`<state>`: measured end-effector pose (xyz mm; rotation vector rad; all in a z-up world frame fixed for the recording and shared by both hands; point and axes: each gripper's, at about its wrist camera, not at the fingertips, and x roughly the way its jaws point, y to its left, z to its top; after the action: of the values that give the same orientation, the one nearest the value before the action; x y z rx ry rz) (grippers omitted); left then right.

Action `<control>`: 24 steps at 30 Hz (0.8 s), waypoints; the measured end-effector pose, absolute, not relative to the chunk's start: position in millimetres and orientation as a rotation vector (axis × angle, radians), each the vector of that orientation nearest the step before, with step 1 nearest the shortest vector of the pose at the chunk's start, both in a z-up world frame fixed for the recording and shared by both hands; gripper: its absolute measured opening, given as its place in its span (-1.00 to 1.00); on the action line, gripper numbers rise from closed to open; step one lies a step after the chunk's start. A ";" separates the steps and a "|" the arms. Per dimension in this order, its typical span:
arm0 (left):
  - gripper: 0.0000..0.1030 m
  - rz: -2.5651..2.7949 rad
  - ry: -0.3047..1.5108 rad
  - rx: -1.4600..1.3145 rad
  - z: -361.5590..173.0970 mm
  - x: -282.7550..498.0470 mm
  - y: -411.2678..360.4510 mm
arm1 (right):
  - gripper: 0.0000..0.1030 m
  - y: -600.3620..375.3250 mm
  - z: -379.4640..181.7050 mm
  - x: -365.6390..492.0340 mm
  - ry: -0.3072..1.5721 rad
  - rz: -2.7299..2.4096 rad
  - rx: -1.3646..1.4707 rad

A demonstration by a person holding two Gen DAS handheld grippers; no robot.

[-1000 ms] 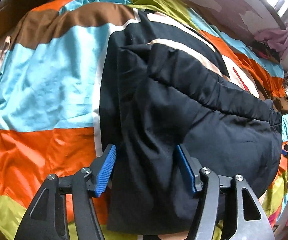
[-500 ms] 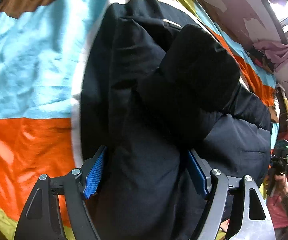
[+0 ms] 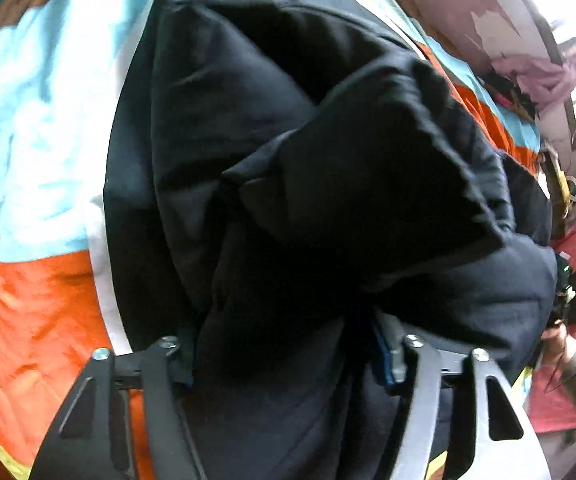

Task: Fold large clothes
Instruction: 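Lift the folded jacket edge with both tools and fold it over again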

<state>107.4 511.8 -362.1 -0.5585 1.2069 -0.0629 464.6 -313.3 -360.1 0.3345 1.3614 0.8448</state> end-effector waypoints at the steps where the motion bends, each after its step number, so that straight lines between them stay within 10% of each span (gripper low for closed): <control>1: -0.09 -0.058 1.196 -0.543 -358.9 105.1 511.1 | -0.27 -312.1 -355.1 462.7 1.350 0.848 0.308; 8: -0.71 -0.023 1.129 -0.462 -333.0 75.9 508.5 | -0.59 -307.9 -328.8 448.1 1.296 0.836 0.216; 24: -0.81 -0.025 1.066 -0.427 -275.8 42.1 486.1 | -0.72 -307.3 -277.8 437.6 1.216 0.894 0.223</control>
<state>42.1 486.1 -275.8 -0.4266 1.0658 -0.0245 437.6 -307.3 -277.8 0.2232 1.2156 0.8939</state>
